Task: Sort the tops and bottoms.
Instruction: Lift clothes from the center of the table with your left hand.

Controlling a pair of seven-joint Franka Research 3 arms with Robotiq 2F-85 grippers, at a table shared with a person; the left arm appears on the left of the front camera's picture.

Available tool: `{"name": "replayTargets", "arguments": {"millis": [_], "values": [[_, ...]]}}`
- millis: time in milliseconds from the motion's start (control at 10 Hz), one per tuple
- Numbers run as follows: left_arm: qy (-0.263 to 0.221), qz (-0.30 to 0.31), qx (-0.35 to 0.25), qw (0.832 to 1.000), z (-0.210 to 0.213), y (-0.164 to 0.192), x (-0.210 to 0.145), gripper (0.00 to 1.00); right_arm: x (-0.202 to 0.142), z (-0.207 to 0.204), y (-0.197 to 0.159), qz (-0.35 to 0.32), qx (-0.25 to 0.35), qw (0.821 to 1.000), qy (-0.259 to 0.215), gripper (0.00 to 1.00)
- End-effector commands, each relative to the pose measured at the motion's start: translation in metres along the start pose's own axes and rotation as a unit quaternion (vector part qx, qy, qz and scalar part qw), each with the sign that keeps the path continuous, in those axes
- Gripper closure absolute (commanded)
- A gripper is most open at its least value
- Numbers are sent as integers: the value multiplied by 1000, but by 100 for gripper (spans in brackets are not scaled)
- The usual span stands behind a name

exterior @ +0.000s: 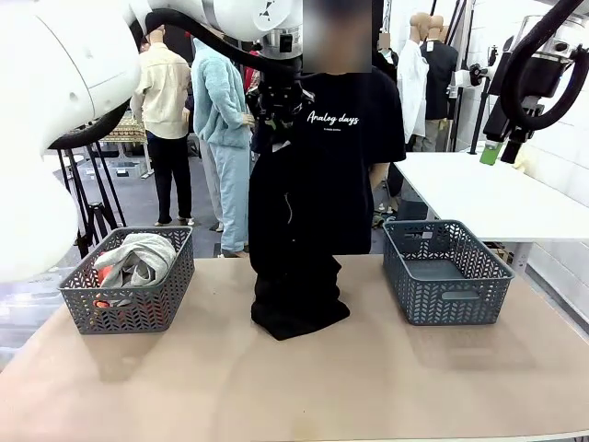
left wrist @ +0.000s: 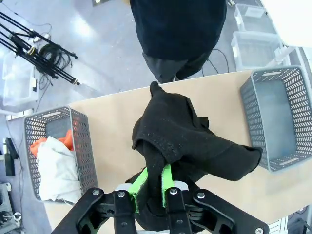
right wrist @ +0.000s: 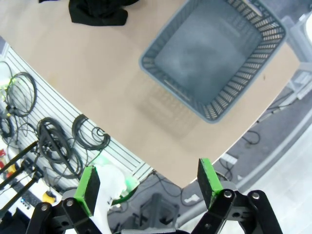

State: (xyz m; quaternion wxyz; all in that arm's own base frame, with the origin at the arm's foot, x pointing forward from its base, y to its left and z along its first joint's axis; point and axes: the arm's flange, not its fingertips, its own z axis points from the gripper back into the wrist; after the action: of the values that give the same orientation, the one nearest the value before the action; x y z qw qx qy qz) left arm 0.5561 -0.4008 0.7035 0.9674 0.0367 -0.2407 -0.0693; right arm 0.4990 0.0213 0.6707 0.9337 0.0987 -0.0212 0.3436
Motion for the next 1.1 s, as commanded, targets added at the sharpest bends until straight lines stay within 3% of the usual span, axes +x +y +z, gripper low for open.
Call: {"name": "replayTargets", "arguments": {"millis": [0, 1000], "values": [[-4, 1, -1, 1000, 8, 3, -1, 100, -2, 0, 1, -2, 0, 1000, 4, 0], [-4, 1, -1, 1000, 8, 3, -1, 100, -2, 0, 1, -2, 0, 1000, 4, 0]]}}
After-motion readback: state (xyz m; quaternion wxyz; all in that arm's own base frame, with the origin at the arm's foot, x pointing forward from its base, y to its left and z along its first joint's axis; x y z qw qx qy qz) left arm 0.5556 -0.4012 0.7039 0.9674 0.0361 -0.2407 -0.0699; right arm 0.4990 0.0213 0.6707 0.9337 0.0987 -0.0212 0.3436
